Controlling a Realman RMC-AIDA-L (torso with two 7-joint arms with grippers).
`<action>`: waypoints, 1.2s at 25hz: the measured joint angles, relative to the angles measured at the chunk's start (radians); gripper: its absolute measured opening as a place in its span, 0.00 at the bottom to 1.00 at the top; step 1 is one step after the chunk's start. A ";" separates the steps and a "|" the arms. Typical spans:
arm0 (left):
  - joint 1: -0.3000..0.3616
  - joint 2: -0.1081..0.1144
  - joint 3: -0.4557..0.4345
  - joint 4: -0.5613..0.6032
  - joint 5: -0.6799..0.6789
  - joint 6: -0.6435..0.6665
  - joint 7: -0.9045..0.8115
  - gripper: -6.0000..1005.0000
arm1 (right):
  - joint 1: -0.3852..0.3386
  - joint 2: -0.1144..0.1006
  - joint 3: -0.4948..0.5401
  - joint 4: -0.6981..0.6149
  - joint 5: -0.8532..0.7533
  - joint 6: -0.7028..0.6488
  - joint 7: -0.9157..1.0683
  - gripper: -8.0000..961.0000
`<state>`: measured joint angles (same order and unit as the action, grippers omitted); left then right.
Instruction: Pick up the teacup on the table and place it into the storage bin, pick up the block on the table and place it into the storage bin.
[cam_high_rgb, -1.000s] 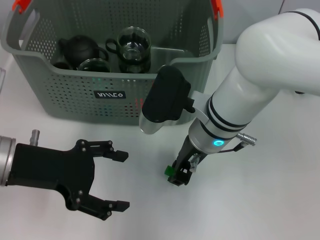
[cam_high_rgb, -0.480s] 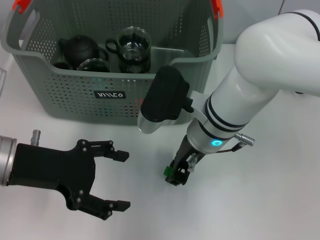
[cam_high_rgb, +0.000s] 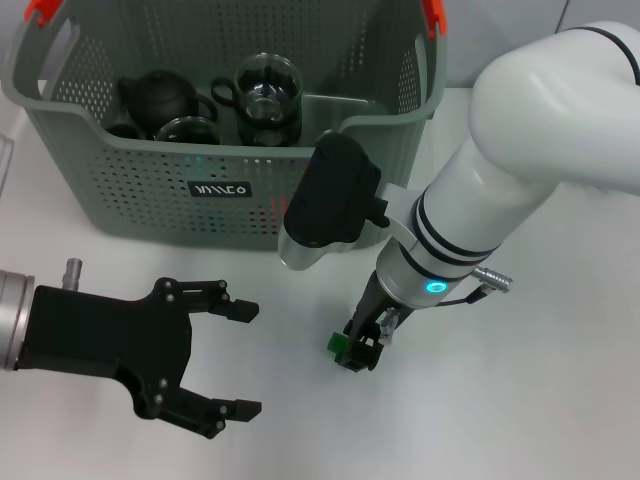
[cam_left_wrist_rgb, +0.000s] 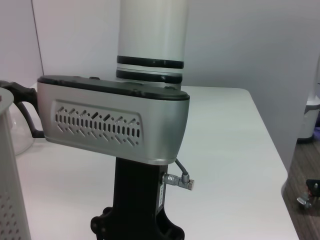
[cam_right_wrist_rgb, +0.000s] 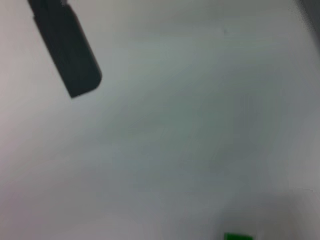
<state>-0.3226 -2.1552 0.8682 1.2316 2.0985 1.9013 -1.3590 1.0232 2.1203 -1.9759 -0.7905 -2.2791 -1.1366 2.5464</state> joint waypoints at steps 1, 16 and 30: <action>0.000 0.000 0.000 0.000 0.000 -0.001 0.000 0.94 | 0.000 0.000 0.000 0.002 -0.001 0.000 0.000 0.37; -0.003 0.000 0.000 -0.011 0.000 -0.010 0.000 0.94 | 0.003 0.001 -0.009 0.009 0.001 -0.002 -0.001 0.37; -0.003 0.000 0.000 -0.011 0.000 -0.006 -0.002 0.94 | -0.001 -0.006 -0.019 -0.024 0.003 -0.011 0.000 0.23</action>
<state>-0.3252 -2.1552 0.8682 1.2211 2.0984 1.8951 -1.3614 1.0224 2.1142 -1.9952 -0.8145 -2.2763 -1.1473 2.5464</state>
